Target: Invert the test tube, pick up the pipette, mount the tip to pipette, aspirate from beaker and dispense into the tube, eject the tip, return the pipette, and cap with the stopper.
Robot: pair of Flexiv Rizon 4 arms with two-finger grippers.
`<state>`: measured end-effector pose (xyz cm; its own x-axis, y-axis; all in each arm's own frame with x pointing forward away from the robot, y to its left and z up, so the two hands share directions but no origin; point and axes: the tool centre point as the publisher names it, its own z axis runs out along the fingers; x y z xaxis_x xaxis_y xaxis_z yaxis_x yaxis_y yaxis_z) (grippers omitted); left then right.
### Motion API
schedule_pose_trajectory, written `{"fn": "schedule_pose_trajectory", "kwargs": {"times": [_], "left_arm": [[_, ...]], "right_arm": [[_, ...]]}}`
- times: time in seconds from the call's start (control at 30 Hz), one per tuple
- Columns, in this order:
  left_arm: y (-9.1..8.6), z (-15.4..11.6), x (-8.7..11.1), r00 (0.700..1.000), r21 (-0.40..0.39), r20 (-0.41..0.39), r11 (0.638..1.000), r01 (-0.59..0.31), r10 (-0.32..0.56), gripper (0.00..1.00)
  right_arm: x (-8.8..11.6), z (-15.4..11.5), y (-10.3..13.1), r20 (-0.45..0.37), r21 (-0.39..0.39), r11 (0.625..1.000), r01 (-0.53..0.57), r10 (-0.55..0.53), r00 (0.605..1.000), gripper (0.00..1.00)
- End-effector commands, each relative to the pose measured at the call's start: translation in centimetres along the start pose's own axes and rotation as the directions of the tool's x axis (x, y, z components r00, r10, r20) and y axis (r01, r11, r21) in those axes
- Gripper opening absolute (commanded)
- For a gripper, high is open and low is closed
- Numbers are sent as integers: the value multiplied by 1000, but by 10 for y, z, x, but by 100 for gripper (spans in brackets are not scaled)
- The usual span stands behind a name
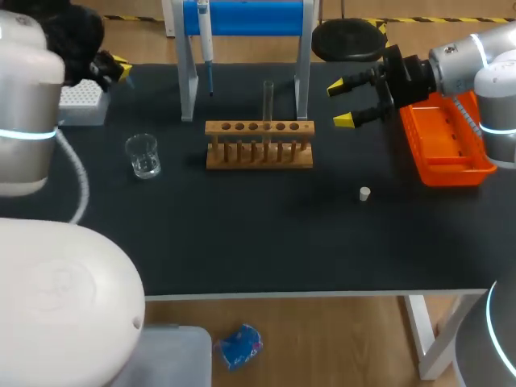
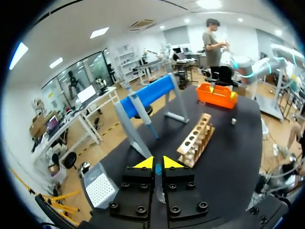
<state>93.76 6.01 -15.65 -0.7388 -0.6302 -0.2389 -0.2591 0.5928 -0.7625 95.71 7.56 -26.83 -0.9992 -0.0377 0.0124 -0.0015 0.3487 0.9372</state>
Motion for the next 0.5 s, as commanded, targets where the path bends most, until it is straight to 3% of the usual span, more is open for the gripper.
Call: {"fn": "schedule_pose_trajectory", "kwargs": {"times": [0.03,0.3,0.43,0.5], "left_arm": [[3,-41,-8,988,-9,-144,999,-53,51,0],[3,-41,-8,988,-9,-144,999,-53,51,0],[-19,-34,22,960,9,-246,991,-133,131,0],[-28,-33,40,944,22,-290,987,-157,157,0]], "right_arm": [[0,0,-1,-1,0,1000,1,-1,1000,100],[0,0,-1,-1,0,1000,1,-1,1000,100],[0,0,-1,-1,0,1000,1,-1,1000,100],[10,-6,1,8,-16,1000,15,-15,1000,100]]}}
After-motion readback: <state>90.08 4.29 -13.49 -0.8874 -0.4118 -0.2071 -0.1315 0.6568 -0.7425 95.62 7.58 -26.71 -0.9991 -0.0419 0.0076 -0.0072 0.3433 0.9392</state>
